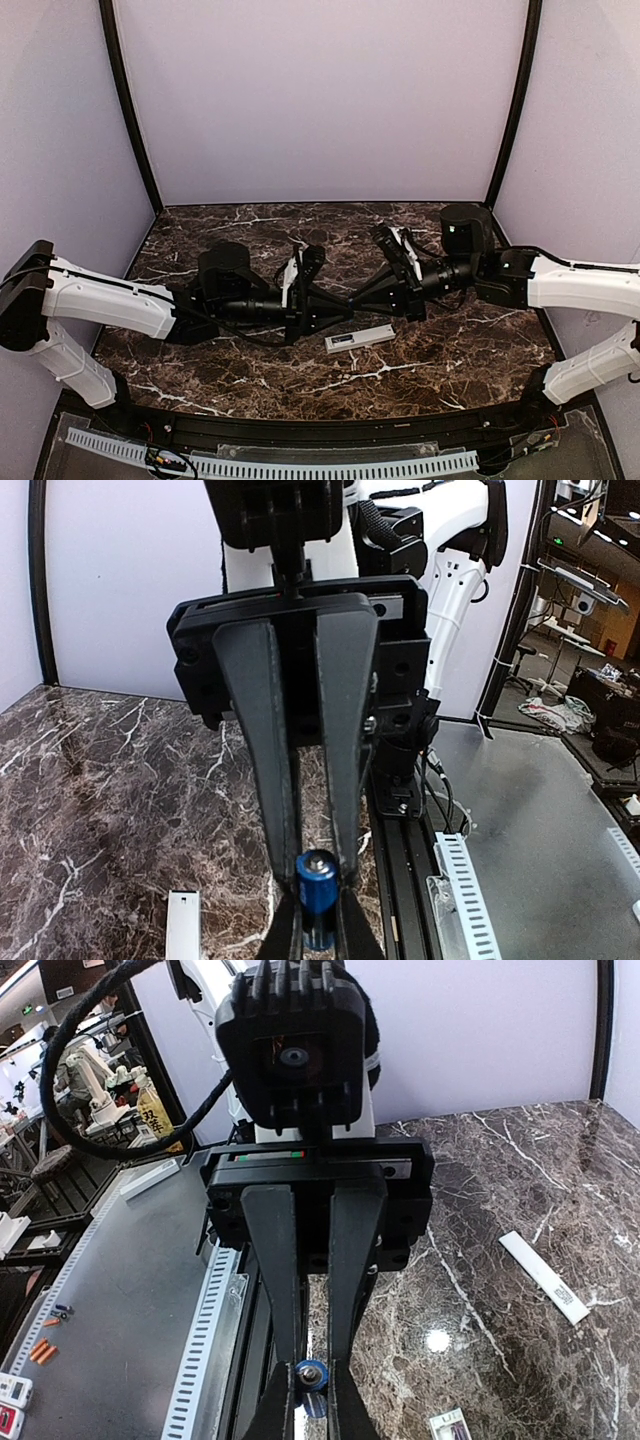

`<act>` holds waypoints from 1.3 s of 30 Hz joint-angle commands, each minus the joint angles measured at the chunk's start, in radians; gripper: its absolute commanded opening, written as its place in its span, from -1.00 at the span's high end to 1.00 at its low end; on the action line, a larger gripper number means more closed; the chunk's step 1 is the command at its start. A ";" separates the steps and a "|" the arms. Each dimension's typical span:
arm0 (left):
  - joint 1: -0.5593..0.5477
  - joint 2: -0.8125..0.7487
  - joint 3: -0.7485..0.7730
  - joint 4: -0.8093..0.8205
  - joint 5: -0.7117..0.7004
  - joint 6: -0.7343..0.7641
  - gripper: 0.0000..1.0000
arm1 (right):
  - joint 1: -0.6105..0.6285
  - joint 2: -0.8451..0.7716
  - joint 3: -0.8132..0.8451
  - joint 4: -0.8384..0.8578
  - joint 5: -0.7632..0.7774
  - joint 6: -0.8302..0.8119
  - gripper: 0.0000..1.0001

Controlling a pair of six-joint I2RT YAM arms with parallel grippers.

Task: Load the batteries into the remote control
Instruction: Pass from the left arm to the right, then place the battery in the battery compartment.

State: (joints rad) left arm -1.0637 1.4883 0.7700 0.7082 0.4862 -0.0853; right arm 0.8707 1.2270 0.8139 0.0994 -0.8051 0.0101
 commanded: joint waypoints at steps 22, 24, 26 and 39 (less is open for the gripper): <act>0.168 -0.359 -0.172 -0.296 -0.367 -0.101 -0.72 | 0.067 0.185 0.177 -0.337 0.303 -0.180 1.00; 0.183 -0.399 -0.187 -0.332 -0.448 -0.123 -0.79 | 0.100 0.243 0.206 -0.379 0.377 -0.197 1.00; 0.197 -0.426 -0.199 -0.358 -0.508 -0.141 -0.83 | 0.135 0.293 0.242 -0.419 0.444 -0.217 1.00; 0.216 -0.432 -0.215 -0.400 -0.539 -0.181 -0.97 | 0.198 0.457 0.361 -0.523 0.635 -0.307 1.00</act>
State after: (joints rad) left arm -0.8543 1.0588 0.5735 0.3328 -0.0448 -0.2474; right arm 1.0595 1.6440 1.1233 -0.3763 -0.2478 -0.2424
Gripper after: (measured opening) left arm 0.986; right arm 0.063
